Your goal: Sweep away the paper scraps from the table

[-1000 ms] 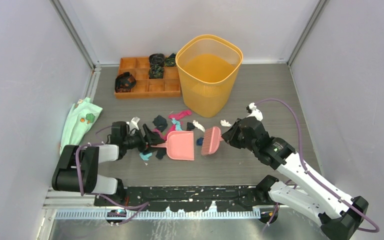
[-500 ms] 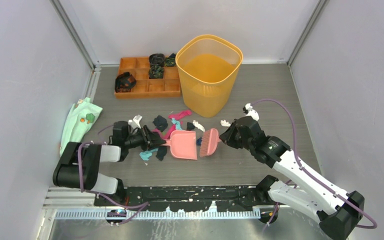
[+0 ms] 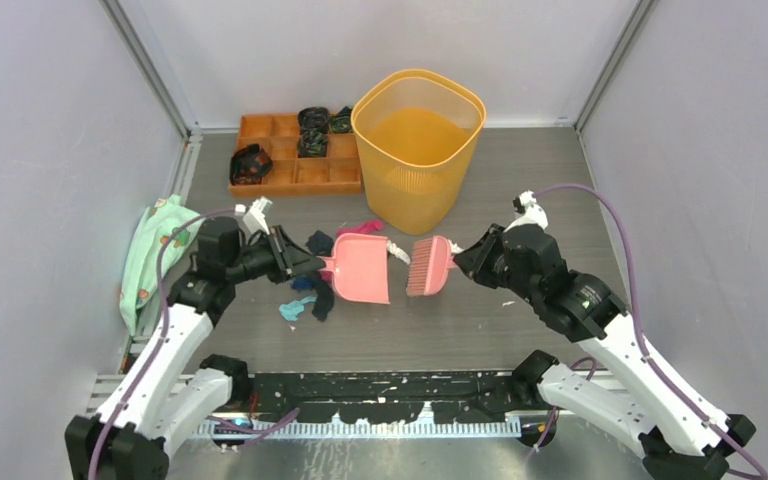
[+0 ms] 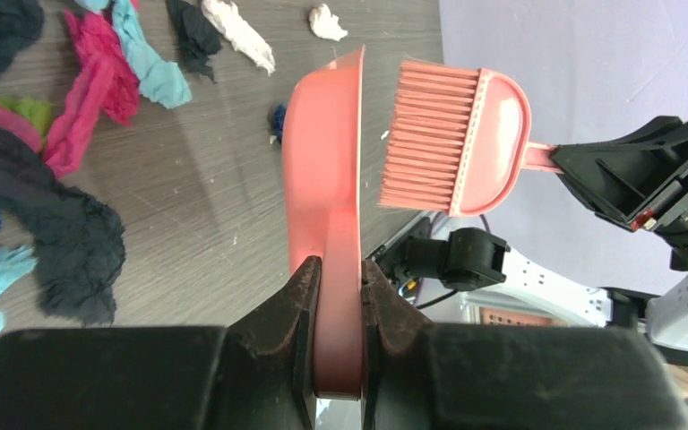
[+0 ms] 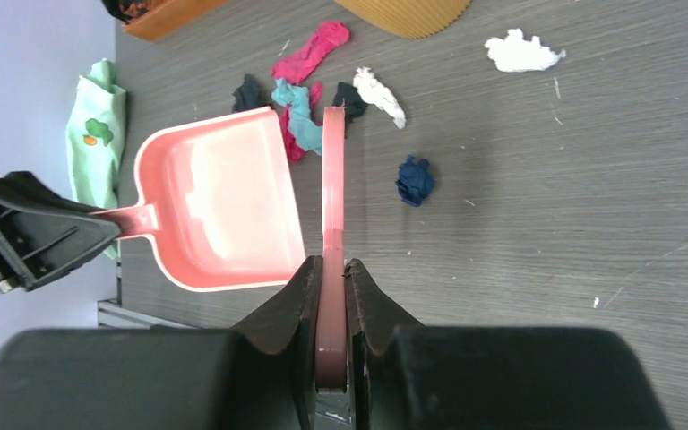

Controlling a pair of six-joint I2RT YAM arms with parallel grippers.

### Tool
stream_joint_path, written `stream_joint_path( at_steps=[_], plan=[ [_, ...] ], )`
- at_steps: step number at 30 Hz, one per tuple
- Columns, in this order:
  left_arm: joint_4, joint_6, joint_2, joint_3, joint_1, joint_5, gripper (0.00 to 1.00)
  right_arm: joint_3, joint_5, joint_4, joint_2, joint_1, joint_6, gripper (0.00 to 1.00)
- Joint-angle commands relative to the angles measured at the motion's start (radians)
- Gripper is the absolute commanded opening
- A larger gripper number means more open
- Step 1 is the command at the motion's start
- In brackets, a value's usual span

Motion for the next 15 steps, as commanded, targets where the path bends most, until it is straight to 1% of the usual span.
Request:
stream_joint_path(
  at_steps=[1,3,4,6,8,11,15],
  plan=[
    [-0.471,0.127,-0.084,0.139,0.002,-0.165,0.04,-0.002,-0.082,0.09,0.062,-0.004,-0.003,0.01],
    [-0.572,0.146,-0.138,0.195,0.002,-0.26,0.04,-0.021,-0.139,0.21,0.118,-0.004,0.022,0.0],
    [-0.618,0.155,-0.168,0.221,0.002,-0.3,0.04,-0.03,-0.202,0.307,0.159,-0.004,0.042,0.01],
    [-0.714,0.179,-0.195,0.279,0.003,-0.391,0.04,-0.036,-0.283,0.43,0.264,-0.005,0.077,0.01],
    [-0.788,0.2,-0.211,0.322,0.003,-0.453,0.04,-0.033,-0.377,0.573,0.38,-0.005,0.126,0.01],
    [-0.87,0.205,-0.256,0.369,0.003,-0.547,0.03,-0.035,-0.444,0.804,0.527,-0.001,0.188,0.01],
    [-0.956,0.203,-0.31,0.442,0.003,-0.674,0.03,0.022,-0.479,0.924,0.701,0.028,0.216,0.01]
  ],
)
